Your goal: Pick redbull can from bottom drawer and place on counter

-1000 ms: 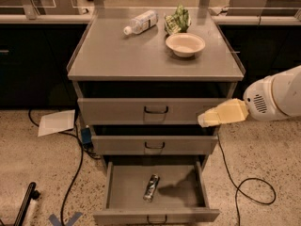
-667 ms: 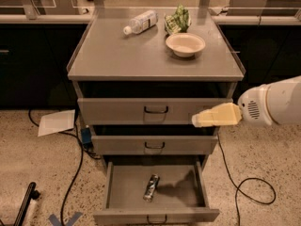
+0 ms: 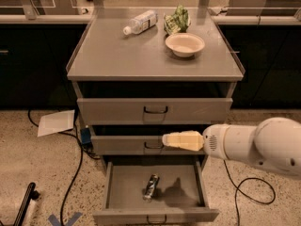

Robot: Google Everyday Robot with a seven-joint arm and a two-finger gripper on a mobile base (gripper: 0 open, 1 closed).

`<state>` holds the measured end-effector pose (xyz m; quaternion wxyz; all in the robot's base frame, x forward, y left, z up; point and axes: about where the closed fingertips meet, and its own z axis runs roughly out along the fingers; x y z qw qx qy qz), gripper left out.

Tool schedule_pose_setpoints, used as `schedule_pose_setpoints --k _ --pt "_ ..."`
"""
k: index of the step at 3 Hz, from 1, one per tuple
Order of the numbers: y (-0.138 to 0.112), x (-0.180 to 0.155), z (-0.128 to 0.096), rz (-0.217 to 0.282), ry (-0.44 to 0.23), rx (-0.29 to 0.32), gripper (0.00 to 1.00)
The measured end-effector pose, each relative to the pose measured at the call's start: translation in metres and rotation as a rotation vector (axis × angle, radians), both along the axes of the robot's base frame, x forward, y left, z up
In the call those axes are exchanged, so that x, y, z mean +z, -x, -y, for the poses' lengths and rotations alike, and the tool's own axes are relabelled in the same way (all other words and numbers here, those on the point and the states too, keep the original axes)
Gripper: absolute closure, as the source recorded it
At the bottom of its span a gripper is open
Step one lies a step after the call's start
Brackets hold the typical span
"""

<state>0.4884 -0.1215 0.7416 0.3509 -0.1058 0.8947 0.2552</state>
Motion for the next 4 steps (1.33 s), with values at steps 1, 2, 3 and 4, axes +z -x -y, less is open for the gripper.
schedule_pose_setpoints --k 1,2,3,4 --pt "-0.011 -0.049 -0.012 -0.012 -0.018 -0.042 0.00" --pt "-0.017 -0.099 -0.022 -0.080 -0.019 -0.053 0.00" --pt "-0.017 -0.100 -0.022 -0.080 -0.019 -0.053 0.00" --pt "-0.018 -0.117 -0.025 -0.095 -0.052 -0.062 0.00"
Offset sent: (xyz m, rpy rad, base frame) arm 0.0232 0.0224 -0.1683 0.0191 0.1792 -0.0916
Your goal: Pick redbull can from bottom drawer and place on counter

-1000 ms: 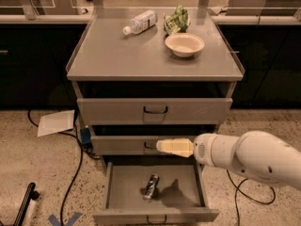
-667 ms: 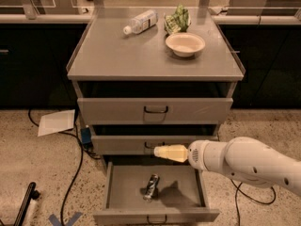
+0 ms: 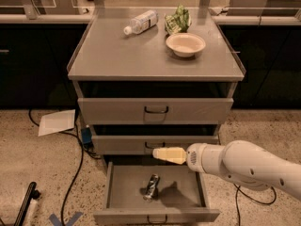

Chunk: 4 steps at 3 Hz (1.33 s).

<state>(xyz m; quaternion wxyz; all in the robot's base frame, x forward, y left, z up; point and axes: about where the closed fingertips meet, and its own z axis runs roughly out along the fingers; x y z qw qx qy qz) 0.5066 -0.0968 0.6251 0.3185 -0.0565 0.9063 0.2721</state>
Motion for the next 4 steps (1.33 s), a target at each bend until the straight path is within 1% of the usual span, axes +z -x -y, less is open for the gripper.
schedule_pose_setpoints --k 1,2,3,4 --pt "-0.009 -0.052 0.010 -0.062 -0.019 -0.074 0.00" --pt "-0.022 -0.133 0.027 -0.157 0.020 -0.162 0.00" --pt "-0.033 -0.208 0.038 -0.270 0.078 -0.206 0.00" --pt "-0.039 -0.265 0.043 -0.359 0.111 -0.227 0.00"
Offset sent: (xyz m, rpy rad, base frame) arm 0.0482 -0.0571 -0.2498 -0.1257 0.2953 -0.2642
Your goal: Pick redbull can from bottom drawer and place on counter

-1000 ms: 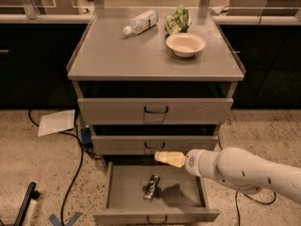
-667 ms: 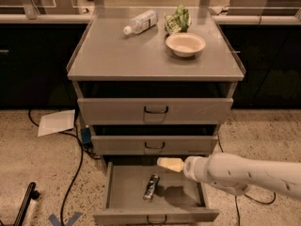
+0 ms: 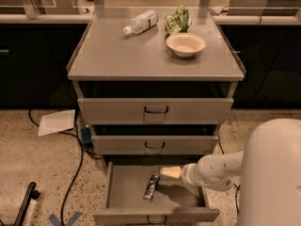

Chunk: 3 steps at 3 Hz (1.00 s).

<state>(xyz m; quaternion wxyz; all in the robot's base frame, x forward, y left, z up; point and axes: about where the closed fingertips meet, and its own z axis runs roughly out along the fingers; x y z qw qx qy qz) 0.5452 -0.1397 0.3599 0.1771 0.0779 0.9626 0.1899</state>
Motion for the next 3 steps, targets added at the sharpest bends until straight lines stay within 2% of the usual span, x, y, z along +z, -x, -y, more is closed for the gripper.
schedule_pose_setpoints --k 1,2,3 --pt "0.002 0.002 0.001 0.005 -0.011 -0.004 0.00" --pt "0.001 -0.020 -0.001 -0.025 -0.080 -0.017 0.00" --pt "-0.014 -0.060 -0.020 -0.070 -0.168 0.016 0.00"
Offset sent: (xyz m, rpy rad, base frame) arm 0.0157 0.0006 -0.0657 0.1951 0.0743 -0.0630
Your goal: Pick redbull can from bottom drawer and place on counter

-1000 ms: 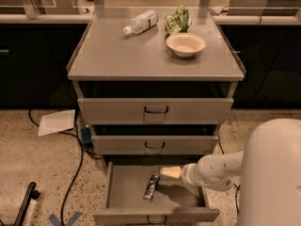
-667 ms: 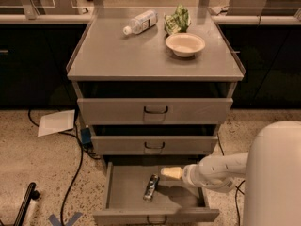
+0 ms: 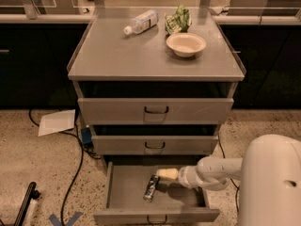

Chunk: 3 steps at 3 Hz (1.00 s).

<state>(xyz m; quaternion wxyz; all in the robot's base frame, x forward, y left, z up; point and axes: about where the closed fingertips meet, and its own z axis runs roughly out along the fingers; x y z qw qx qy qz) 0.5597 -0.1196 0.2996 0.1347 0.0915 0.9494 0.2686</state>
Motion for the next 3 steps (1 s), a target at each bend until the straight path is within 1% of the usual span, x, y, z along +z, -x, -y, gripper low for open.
schedule_pose_setpoints --k 1,2,3 --pt "-0.015 -0.033 -0.019 -0.041 -0.037 0.035 0.00" --pt "-0.030 -0.076 -0.048 -0.081 -0.062 0.078 0.00" --pt "-0.031 -0.077 -0.048 -0.081 -0.063 0.076 0.00"
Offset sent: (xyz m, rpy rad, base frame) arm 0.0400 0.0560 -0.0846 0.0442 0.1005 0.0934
